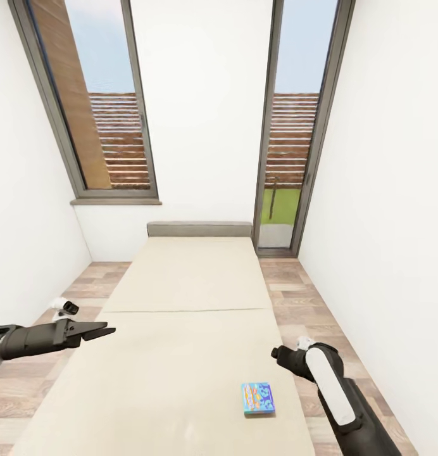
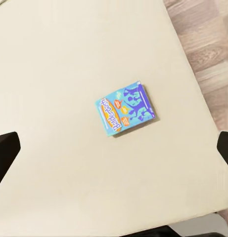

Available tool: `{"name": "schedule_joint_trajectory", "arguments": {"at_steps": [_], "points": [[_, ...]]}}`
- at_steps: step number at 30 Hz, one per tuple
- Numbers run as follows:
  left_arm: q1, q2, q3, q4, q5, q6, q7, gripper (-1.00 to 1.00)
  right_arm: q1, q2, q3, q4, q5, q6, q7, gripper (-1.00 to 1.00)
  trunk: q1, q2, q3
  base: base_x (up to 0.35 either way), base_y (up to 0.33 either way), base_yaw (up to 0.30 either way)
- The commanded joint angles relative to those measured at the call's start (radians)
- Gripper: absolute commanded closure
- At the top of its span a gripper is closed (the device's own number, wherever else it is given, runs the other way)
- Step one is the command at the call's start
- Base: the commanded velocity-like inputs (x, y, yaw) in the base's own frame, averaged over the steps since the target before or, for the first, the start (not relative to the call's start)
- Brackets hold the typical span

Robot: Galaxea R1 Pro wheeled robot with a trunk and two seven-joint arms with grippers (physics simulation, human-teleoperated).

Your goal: Put all the toys in the child's room - the three board games (two on the bed and one on the table), the two jigsaw puzzles on the table, and the tennis ball on the table - inside the toy box on the table in the child's room.

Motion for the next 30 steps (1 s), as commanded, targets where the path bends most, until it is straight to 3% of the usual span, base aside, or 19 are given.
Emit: {"name": "schedule_joint_trajectory", "arguments": {"at_steps": [1,5,9,13,21,27,30], "points": [[-0.002,0.000,0.000,0.000,0.001,0.011,0.008,-1.00,-0.015,0.000,0.005,0.021,-0.002,0.001,-0.013,-1.00,0.001,-0.003,-0.004,0.000,0.000,0.000],[-0.008,-0.002,0.002,0.001,-0.001,0.011,0.060,-1.00,-0.092,0.004,0.019,0.187,0.018,-0.006,-0.022,-1.00,0.001,-0.003,-0.011,0.000,0.000,0.000],[-0.017,-0.004,0.002,0.001,-0.001,0.011,0.073,-1.00,-0.138,0.012,0.024,0.275,0.024,-0.013,-0.021,-1.00,0.001,-0.003,-0.017,0.000,0.000,0.000],[-0.020,-0.003,0.002,0.000,-0.002,0.011,0.075,-1.00,-0.147,0.015,0.031,0.295,0.023,-0.037,-0.016,-1.00,0.001,-0.003,-0.024,0.000,0.000,0.000],[-0.029,0.005,0.002,0.000,-0.003,0.011,0.078,-1.00,-0.157,0.023,0.105,0.290,0.023,-0.056,-0.013,-1.00,0.001,-0.003,-0.037,0.000,0.000,0.000],[-0.040,0.000,0.002,0.000,-0.003,0.011,0.124,-1.00,-0.186,0.069,0.133,0.298,0.026,-0.058,-0.014,-1.00,0.001,-0.003,-0.046,0.000,0.000,0.000],[-0.041,-0.003,0.002,0.000,-0.003,0.011,0.148,-1.00,-0.190,0.078,0.181,0.302,0.036,-0.060,-0.019,-1.00,0.001,-0.003,-0.051,0.000,0.000,0.000]]}}
